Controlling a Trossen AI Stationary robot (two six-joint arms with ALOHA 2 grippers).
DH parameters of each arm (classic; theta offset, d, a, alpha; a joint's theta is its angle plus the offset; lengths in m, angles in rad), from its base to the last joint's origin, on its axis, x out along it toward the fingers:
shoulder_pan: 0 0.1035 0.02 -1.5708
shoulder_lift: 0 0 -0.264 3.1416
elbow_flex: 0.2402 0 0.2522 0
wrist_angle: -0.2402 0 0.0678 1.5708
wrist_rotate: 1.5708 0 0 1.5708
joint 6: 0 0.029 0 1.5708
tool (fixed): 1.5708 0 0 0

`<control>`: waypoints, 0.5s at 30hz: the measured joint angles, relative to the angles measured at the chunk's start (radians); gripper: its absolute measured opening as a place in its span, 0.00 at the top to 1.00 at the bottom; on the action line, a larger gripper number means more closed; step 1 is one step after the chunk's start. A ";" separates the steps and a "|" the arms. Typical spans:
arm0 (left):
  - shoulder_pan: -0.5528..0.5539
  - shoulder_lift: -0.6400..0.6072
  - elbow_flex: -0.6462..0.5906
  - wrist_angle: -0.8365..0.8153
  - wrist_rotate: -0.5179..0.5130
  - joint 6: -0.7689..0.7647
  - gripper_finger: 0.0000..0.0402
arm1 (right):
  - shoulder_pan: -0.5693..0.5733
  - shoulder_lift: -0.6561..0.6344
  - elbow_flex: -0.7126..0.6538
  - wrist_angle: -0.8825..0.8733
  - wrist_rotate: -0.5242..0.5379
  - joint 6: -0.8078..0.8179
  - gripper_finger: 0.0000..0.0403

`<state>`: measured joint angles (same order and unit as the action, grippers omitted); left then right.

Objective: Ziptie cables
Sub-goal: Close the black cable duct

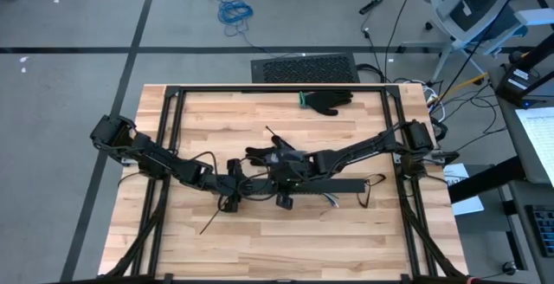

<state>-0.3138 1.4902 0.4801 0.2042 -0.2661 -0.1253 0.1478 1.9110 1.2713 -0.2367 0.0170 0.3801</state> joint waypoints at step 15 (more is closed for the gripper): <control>0.000 0.000 0.000 -0.001 0.000 0.000 0.44 | 0.005 0.003 0.009 -0.215 -0.024 0.001 1.00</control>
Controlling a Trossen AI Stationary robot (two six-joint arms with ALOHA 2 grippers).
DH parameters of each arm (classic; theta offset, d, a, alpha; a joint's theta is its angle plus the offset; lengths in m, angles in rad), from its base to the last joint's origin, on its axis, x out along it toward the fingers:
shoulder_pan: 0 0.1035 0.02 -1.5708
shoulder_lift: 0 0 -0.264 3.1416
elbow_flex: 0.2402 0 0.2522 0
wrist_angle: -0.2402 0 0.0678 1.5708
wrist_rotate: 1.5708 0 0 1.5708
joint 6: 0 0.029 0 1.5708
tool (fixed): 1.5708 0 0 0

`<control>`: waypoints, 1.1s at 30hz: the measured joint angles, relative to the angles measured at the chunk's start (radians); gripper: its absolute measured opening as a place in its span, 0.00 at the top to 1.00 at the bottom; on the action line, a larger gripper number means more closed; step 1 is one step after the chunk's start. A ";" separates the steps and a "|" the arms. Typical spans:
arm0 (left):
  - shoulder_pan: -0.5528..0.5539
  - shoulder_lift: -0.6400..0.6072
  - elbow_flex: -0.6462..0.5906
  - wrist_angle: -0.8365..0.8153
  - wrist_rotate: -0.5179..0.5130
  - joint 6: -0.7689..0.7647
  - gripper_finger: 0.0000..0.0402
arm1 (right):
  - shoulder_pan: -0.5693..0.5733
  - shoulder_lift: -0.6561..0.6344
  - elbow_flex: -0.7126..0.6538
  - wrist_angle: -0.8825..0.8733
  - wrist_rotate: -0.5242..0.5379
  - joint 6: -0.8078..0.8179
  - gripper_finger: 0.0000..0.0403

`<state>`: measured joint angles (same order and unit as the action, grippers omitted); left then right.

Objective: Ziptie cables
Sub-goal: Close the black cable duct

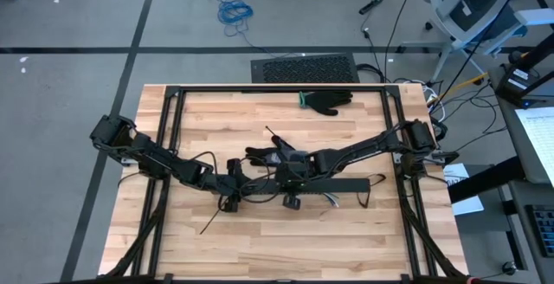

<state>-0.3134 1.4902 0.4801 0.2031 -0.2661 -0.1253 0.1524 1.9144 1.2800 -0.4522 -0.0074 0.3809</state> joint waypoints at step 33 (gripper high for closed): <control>-0.019 -0.002 -0.001 -0.088 0.000 -0.080 0.44 | -0.016 -0.045 0.033 -0.069 0.006 0.019 1.00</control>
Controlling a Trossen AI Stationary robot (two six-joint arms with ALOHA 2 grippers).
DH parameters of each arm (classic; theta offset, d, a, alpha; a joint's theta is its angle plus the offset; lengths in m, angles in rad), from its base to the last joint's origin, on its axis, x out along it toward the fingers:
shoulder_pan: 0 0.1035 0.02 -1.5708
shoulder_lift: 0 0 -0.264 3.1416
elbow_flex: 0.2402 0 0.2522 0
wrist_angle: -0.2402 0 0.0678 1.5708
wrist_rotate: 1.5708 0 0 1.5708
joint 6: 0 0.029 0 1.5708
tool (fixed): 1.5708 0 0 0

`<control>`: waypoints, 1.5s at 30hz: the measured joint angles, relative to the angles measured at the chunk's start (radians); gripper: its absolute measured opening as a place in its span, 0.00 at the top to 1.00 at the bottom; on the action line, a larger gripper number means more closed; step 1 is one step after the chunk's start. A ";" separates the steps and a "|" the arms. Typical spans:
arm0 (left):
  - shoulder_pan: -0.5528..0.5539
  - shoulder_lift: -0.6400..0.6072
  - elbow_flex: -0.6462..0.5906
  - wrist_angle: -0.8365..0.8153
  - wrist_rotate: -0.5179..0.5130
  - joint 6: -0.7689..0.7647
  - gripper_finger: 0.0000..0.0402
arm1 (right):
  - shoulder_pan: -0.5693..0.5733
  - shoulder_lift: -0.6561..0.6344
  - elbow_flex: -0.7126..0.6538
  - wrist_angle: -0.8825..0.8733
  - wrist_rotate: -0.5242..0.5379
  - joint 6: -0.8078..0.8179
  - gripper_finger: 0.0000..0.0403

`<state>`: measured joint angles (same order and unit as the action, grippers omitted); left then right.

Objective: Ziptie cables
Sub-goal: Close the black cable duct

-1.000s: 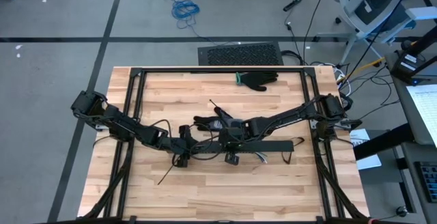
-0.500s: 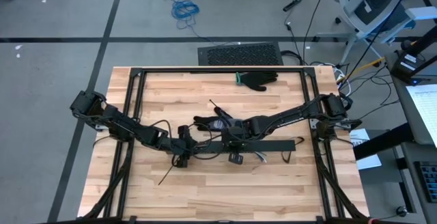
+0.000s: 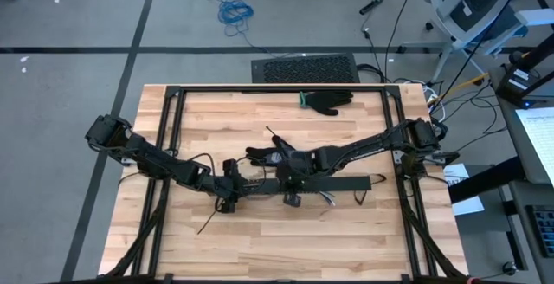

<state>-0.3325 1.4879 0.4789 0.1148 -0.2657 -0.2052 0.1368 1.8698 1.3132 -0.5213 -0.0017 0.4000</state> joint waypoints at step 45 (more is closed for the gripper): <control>0.003 0.002 0.002 0.006 -0.019 0.008 0.44 | -0.030 0.103 0.025 0.066 -0.058 -0.003 1.00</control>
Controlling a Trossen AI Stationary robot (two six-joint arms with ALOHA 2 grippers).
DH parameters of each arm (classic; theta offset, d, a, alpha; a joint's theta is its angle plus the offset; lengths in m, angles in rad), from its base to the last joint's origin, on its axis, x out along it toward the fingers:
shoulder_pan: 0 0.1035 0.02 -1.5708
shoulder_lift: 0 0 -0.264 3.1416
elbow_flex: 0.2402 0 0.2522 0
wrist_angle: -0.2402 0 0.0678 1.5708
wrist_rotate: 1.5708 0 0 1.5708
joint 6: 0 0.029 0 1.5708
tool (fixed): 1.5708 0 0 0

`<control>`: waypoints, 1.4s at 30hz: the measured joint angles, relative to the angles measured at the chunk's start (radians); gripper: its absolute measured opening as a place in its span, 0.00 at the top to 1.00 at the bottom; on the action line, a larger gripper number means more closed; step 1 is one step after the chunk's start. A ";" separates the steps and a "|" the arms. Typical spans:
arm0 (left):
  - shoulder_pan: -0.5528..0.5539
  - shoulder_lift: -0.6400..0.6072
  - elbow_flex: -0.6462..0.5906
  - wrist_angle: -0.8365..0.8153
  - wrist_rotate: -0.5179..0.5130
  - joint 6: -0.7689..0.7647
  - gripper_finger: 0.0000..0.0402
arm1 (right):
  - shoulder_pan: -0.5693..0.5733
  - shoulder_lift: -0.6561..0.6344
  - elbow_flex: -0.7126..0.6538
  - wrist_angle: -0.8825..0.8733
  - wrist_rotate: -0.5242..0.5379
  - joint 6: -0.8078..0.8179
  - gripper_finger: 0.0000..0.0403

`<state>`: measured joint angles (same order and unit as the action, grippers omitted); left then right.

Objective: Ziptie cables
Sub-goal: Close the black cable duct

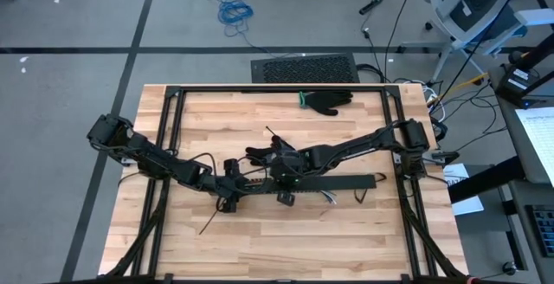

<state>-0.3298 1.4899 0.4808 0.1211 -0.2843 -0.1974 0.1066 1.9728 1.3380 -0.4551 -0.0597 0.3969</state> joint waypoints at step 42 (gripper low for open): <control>-0.018 0.000 -0.005 -0.011 -0.007 -0.005 0.44 | 0.000 0.002 -0.006 0.042 -0.049 -0.013 1.00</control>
<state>-0.3481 1.4902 0.4763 0.1097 -0.2909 -0.2020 0.1062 1.9751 1.3320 -0.4127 -0.1090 0.3836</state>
